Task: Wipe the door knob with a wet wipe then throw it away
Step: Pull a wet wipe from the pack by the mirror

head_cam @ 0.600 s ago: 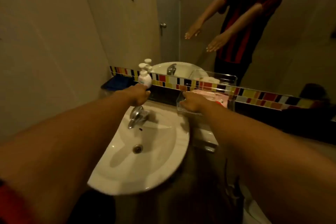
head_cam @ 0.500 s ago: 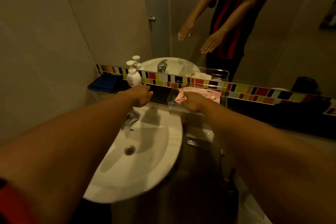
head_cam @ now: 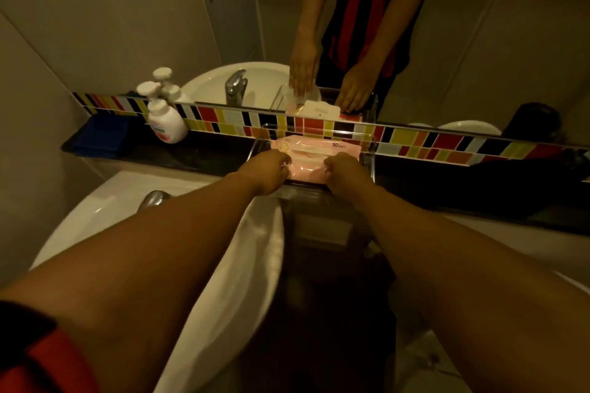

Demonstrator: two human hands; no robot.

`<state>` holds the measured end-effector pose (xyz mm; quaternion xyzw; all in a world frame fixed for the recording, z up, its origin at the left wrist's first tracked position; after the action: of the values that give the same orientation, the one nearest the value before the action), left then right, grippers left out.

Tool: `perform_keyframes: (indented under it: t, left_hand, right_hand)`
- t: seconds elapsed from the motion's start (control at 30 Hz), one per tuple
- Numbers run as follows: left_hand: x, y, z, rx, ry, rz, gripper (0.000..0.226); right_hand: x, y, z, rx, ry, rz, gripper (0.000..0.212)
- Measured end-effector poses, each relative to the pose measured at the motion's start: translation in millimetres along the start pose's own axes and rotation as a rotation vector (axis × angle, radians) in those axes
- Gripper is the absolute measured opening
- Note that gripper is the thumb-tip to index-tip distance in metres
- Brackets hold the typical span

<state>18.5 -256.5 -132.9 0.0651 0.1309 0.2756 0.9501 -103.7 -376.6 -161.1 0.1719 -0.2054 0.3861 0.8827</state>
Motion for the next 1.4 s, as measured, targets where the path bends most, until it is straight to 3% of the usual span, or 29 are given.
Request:
perform_keyframes:
  t: [0.23,0.4,0.73,1.0,1.33,1.4]
  left_hand:
    - [-5.3,-23.6,-19.9,-0.150,0.040,-0.030,0.031]
    - [-15.7,-39.6,-17.2,-0.253,0.132,0.006,0.026]
    - [-16.8,-70.6,-24.3,-0.227,0.162,0.020,0.038]
    - [-16.1,-79.5,-7.9,-0.241,0.282,-0.003,0.019]
    - [-6.6,-47.4,50.4,-0.214,0.613,-0.005,0.002]
    - [1.0,-35.0,61.7,-0.211,0.666,0.005,0.013]
  right_hand:
    - [-9.6,-17.2,-8.8,-0.194,-0.277,-0.020,0.025]
    - [-8.9,-29.6,-7.5,-0.253,-0.347,-0.062,0.027]
    - [-15.4,-47.8,-3.0,-0.241,-0.613,-0.179,0.019]
    - [-7.6,-49.3,29.3,-0.242,-0.700,-0.124,0.018]
    - [30.5,-40.5,64.2,-0.218,-1.008,-0.117,0.009]
    - [45.1,-39.8,65.7,-0.205,-1.005,-0.099,0.009]
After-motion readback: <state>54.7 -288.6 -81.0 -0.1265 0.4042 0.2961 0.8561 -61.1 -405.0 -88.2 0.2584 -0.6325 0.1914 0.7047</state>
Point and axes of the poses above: each hand's wrist, its own y-axis away from the middle knuckle, its own z-axis out of the back of the hand, x = y × z, the point moved 4 cm from there along -y, towards the middle knuckle, and after that the axes turned 6 degrees about -y, right-handed, at the moved point
